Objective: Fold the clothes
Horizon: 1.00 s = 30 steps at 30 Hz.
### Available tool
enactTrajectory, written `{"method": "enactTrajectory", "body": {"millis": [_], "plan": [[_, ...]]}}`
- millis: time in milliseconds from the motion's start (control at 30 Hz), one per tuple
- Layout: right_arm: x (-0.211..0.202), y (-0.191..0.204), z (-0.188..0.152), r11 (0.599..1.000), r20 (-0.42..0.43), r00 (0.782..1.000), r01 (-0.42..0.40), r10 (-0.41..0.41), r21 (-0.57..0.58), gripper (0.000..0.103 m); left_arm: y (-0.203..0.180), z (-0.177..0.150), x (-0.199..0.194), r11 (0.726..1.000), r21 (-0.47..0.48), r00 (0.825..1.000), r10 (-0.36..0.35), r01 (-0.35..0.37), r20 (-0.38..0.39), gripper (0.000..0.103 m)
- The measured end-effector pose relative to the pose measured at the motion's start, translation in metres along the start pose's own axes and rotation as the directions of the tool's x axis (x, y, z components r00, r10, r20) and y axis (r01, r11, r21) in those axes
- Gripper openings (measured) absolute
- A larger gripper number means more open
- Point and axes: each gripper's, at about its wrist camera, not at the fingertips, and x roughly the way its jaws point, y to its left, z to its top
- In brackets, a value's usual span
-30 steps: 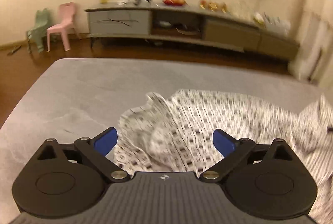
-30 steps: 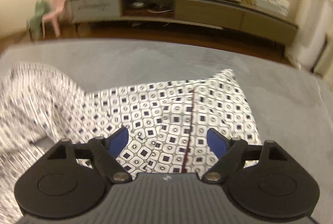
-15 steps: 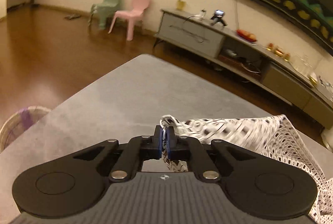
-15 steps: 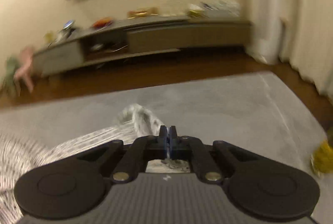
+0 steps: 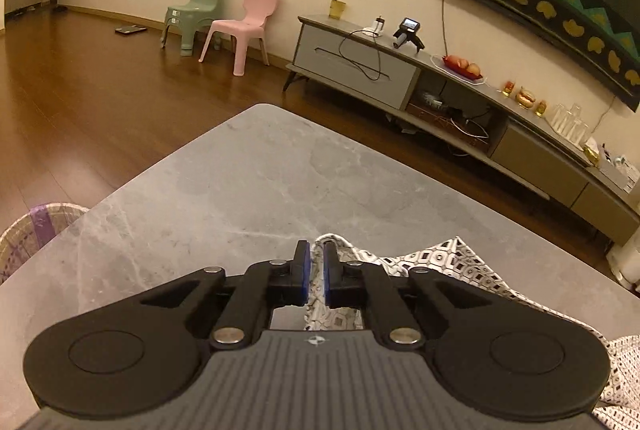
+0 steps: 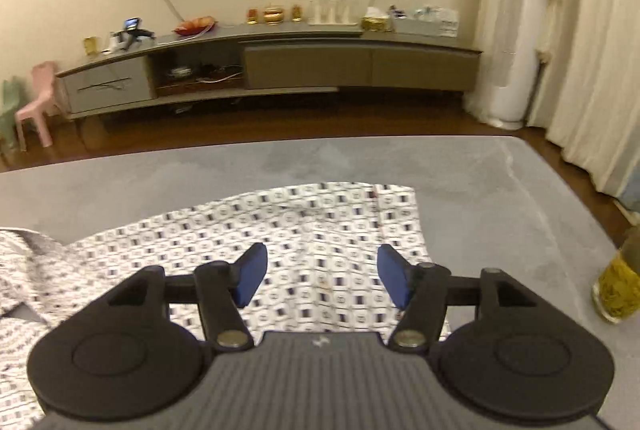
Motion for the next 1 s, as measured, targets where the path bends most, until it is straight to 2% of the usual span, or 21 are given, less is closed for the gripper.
{"method": "enactTrajectory", "body": {"millis": [33,67,100,133,200,233,333,367,433,467,500,533,567,600,633,733,800,900,967,1000], "plan": [[-0.003,-0.006,-0.004,1.0,0.003,1.0,0.014,-0.014,0.026,0.064,-0.003,0.0,-0.002,1.0,0.014,1.0,-0.011,0.011,0.0,0.044],[-0.01,-0.014,-0.01,0.997,-0.002,1.0,0.004,-0.003,0.08,0.064,-0.007,-0.001,-0.003,0.999,0.027,1.0,-0.021,0.021,-0.001,0.073],[-0.017,-0.023,-0.015,0.991,-0.007,1.0,-0.008,0.009,0.136,0.064,-0.012,-0.002,-0.004,0.998,0.048,0.999,-0.034,0.034,0.0,0.094],[-0.024,-0.031,-0.021,0.981,-0.011,1.0,-0.02,0.022,0.192,0.064,-0.018,-0.004,-0.005,0.996,0.073,0.999,-0.048,0.048,0.001,0.096],[-0.025,-0.047,-0.031,0.933,-0.053,0.99,-0.106,0.132,0.343,0.064,-0.033,-0.01,-0.003,0.988,0.142,0.998,-0.064,0.066,-0.023,0.096],[-0.026,-0.055,-0.036,0.897,-0.067,0.979,-0.145,0.19,0.418,0.064,-0.04,-0.014,-0.002,0.983,0.173,0.998,-0.059,0.064,-0.031,0.096],[-0.01,-0.055,-0.045,0.823,-0.1,0.948,-0.207,0.303,0.529,0.064,-0.058,-0.029,0.004,0.967,0.248,0.998,-0.045,0.055,-0.048,0.096],[-0.002,-0.055,-0.046,0.818,-0.111,0.946,-0.199,0.303,0.54,0.064,-0.063,-0.034,0.007,0.961,0.27,0.998,-0.041,0.054,-0.055,0.096],[0.014,-0.055,-0.048,0.82,-0.124,0.957,-0.153,0.262,0.552,0.063,-0.071,-0.045,0.016,0.949,0.314,0.998,-0.02,0.039,-0.061,0.097],[0.021,-0.058,-0.049,0.807,-0.115,0.962,-0.138,0.246,0.575,0.061,-0.074,-0.05,0.022,0.942,0.334,0.998,-0.004,0.024,-0.06,0.095],[0.028,-0.062,-0.051,0.785,-0.097,0.964,-0.142,0.249,0.603,0.059,-0.075,-0.054,0.028,0.938,0.348,0.998,0.014,0.007,-0.057,0.081],[0.035,-0.064,-0.052,0.773,-0.069,0.963,-0.165,0.26,0.612,0.044,-0.076,-0.057,0.033,0.933,0.359,0.998,0.032,-0.012,-0.051,0.064],[0.038,-0.064,-0.051,0.775,-0.058,0.961,-0.181,0.27,0.605,0.02,-0.073,-0.058,0.038,0.938,0.345,0.997,0.039,-0.016,-0.062,0.016],[0.041,-0.065,-0.05,0.778,-0.05,0.959,-0.196,0.279,0.596,0.008,-0.068,-0.056,0.043,0.948,0.319,0.996,0.041,-0.013,-0.081,0.001],[0.043,-0.065,-0.049,0.781,-0.042,0.956,-0.21,0.289,0.588,0.003,-0.063,-0.052,0.041,0.954,0.3,0.997,0.033,-0.009,-0.075,0.001],[-0.006,-0.059,-0.026,0.816,0.089,0.955,-0.29,0.284,0.5,0.002,-0.047,-0.033,0.025,0.97,0.245,1.0,-0.006,0.011,-0.019,0.001],[-0.054,-0.061,0.002,0.832,0.189,0.938,-0.346,0.292,0.433,0.001,-0.031,-0.015,0.005,0.983,0.18,0.999,-0.031,0.024,0.036,0.001],[-0.114,-0.07,0.056,0.867,0.315,0.908,-0.377,0.277,0.326,0.001,-0.01,0.013,-0.009,0.992,0.121,0.995,-0.035,0.023,0.095,0.001],[-0.119,-0.066,0.098,0.909,0.296,0.93,-0.305,0.219,0.284,0.001,-0.002,0.03,-0.001,0.994,0.106,0.994,-0.002,-0.01,0.108,0.001],[-0.104,-0.061,0.119,0.927,0.258,0.949,-0.253,0.182,0.276,0.001,0.003,0.035,0.01,0.996,0.089,0.995,0.021,-0.029,0.096,0.001]]}}
